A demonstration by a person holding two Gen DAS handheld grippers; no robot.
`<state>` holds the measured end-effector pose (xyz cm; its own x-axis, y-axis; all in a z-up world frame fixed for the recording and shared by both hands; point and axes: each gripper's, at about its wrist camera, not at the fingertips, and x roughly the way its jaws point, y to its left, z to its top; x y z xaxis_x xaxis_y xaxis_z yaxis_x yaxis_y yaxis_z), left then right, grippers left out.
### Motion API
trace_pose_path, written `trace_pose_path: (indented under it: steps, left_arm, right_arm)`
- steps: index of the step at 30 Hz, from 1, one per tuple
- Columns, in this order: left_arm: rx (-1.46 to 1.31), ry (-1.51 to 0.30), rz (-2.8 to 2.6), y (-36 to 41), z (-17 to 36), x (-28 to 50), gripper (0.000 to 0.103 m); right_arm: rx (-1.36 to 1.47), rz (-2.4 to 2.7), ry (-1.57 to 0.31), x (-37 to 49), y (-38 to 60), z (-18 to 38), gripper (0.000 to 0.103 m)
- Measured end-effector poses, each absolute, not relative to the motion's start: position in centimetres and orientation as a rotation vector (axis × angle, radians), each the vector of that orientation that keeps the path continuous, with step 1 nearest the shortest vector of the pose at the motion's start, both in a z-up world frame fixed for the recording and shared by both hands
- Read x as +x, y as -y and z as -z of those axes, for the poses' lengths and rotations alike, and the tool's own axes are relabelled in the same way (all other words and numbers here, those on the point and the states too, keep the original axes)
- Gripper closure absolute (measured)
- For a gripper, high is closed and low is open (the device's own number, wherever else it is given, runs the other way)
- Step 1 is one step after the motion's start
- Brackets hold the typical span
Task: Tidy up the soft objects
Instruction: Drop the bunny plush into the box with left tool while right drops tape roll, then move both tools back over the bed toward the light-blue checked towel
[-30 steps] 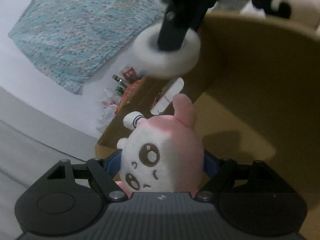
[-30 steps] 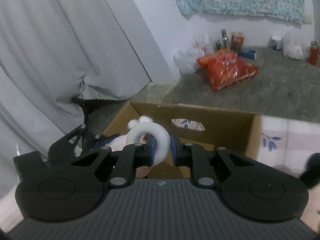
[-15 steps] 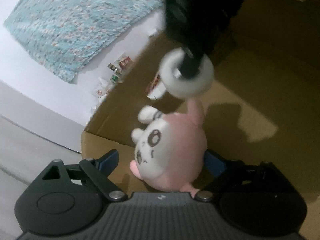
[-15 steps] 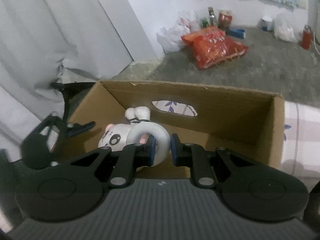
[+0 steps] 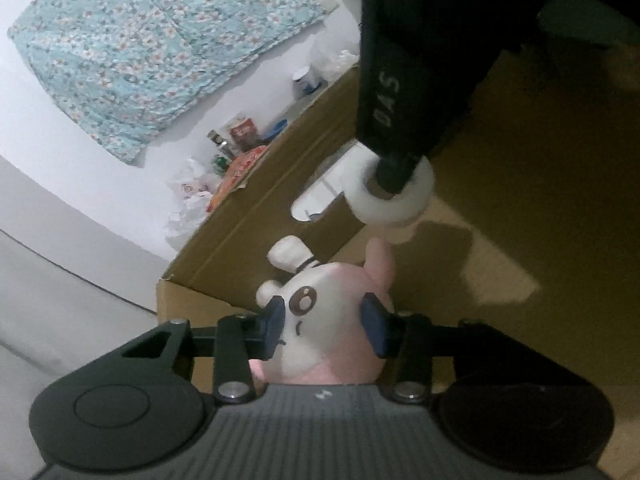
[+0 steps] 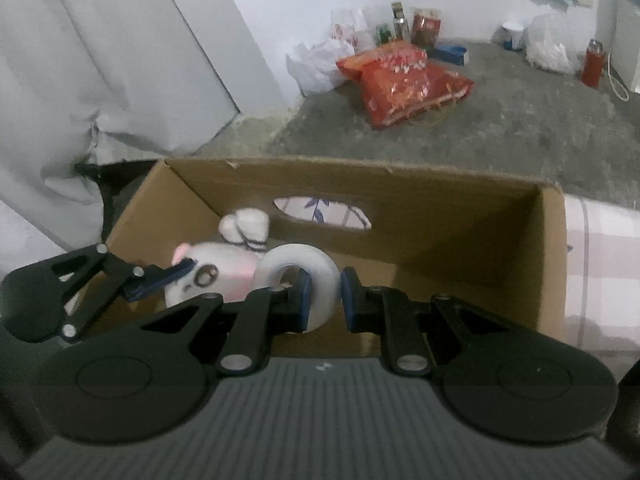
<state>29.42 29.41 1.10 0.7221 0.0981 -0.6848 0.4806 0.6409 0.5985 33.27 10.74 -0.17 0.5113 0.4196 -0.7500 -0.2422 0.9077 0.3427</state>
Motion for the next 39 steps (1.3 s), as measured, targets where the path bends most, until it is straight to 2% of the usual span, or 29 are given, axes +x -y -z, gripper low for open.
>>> trace_pose_path:
  steps: [7, 14, 18, 20, 23, 24, 26, 27, 28, 35, 36, 39]
  left_arm:
    - [0.889, -0.702, 0.177, -28.0, -1.0, 26.9, 0.058]
    - [0.771, -0.6, 0.09, -29.6, -4.7, 23.2, 0.051]
    - [0.721, -0.57, 0.104, -30.2, -6.5, 20.8, 0.049]
    - [0.707, -0.556, 0.115, -30.3, -7.1, 20.3, 0.048]
    - [0.67, -0.55, 0.128, -30.7, -8.0, 19.6, 0.041]
    - [0.657, -0.547, 0.129, -30.9, -8.2, 19.6, 0.038]
    - [0.64, -0.549, 0.117, -31.3, -8.7, 19.4, 0.036]
    - [0.638, -0.552, 0.108, -31.3, -8.8, 19.3, 0.036]
    - [0.636, -0.556, 0.1, -31.3, -9.0, 19.4, 0.035]
    - [0.667, -0.547, 0.042, -30.5, -10.8, 17.3, 0.033]
    - [0.66, -0.538, 0.037, -30.5, -11.1, 16.4, 0.032]
    - [0.621, -0.517, 0.011, -30.2, -12.2, 14.2, 0.026]
  right_arm:
    - [0.173, -0.397, -1.025, 34.2, -12.1, 1.4, 0.088]
    - [0.165, -0.353, -1.034, 36.7, -14.0, 1.7, 0.088]
    - [0.097, -0.28, -1.043, 38.3, -15.1, 3.4, 0.086]
    - [0.152, -0.317, -1.08, 39.1, -15.2, 4.9, 0.086]
    - [0.2, -0.343, -1.067, 39.6, -15.2, 5.6, 0.085]
    - [0.183, -0.357, -1.063, 39.6, -15.6, 5.6, 0.08]
    - [0.15, -0.39, -1.073, 39.6, -16.2, 5.3, 0.053]
    - [0.136, -0.394, -1.071, 39.4, -16.5, 5.1, 0.027]
    - [0.1, -0.383, -1.058, 39.2, -16.7, 4.7, 0.012]
    - [0.005, -0.394, -0.983, 36.9, -14.9, 0.3, 0.008]
    - [-0.004, -0.413, -0.974, 36.2, -14.3, -0.7, 0.011]
    - [-0.069, -0.439, -0.956, 33.5, -12.7, -3.6, 0.009]
